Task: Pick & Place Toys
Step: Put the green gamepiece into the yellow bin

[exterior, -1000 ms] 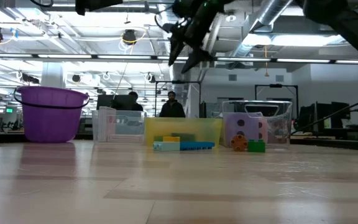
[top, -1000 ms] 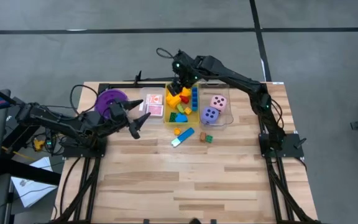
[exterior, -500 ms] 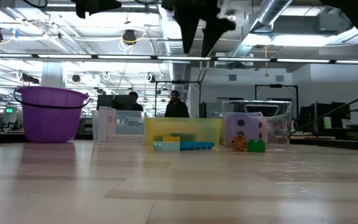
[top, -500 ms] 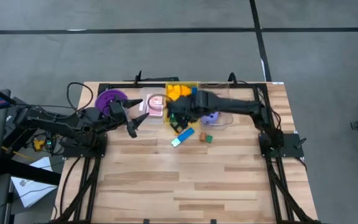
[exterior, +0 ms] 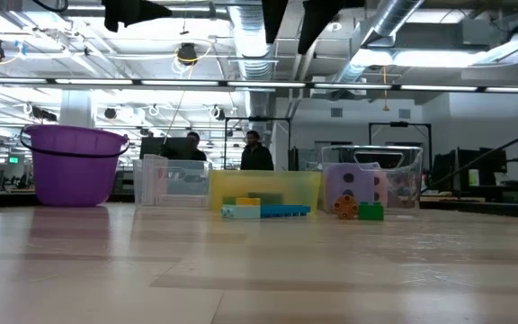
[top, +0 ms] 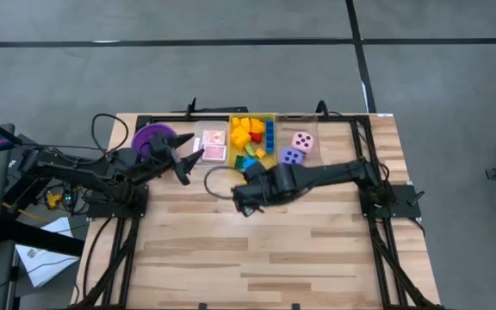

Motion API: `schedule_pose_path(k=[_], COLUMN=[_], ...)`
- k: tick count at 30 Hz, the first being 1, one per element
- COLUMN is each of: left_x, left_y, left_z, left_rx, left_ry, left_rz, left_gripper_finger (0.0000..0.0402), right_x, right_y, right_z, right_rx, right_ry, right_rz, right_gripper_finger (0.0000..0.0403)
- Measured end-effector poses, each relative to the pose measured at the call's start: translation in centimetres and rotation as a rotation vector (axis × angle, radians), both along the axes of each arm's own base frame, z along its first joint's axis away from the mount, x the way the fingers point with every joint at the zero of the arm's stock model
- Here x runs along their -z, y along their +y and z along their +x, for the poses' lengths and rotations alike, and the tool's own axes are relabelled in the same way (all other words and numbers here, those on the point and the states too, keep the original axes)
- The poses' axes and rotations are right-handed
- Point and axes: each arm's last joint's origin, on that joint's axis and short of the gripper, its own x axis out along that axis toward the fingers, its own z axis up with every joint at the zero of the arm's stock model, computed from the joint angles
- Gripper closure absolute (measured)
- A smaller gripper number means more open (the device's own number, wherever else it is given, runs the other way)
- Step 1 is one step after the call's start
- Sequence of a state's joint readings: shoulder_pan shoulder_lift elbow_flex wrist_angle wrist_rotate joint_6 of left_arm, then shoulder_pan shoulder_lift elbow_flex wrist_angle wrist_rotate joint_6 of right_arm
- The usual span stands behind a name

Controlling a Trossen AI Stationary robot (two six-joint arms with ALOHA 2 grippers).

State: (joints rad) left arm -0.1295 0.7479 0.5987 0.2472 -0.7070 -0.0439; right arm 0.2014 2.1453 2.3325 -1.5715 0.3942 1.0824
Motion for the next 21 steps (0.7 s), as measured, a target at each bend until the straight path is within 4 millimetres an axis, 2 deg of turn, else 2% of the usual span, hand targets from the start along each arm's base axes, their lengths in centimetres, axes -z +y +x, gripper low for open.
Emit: schedule_pose_path(k=[3,5,9,15,18,21], left_x=[0.0,0.0,0.0,-0.1,-0.1,-0.2], left_y=[0.1,0.1,0.1,0.2,0.2,0.2], left_z=[0.0,0.0,-0.1,-0.2,-0.2,-0.2], left_rx=[-0.022,-0.022,-0.041,-0.087,-0.087,-0.087], left_ry=[-0.034,-0.038,-0.044,-0.079,-0.081,-0.088], left_rz=[-0.054,-0.06,-0.064,-0.107,-0.11,-0.111], left_gripper_finger=[0.0097,0.0097,0.0097,0.0097,0.0097,0.0097], right_x=[0.1,0.4,0.5,3.2,4.5,6.0], right_y=[2.1,3.1,3.7,5.4,5.8,5.8], right_z=[-0.6,-1.8,-6.5,-13.9,-15.8,-16.6], right_rx=[-0.04,-0.022,0.145,0.36,0.413,0.498], right_ry=[-0.001,0.014,-0.014,-0.135,-0.282,-0.39], right_rz=[-0.013,-0.013,-0.046,0.004,0.062,0.105], right_gripper_finger=[0.0172,0.0177,0.0183,0.0183,0.0183,0.0183])
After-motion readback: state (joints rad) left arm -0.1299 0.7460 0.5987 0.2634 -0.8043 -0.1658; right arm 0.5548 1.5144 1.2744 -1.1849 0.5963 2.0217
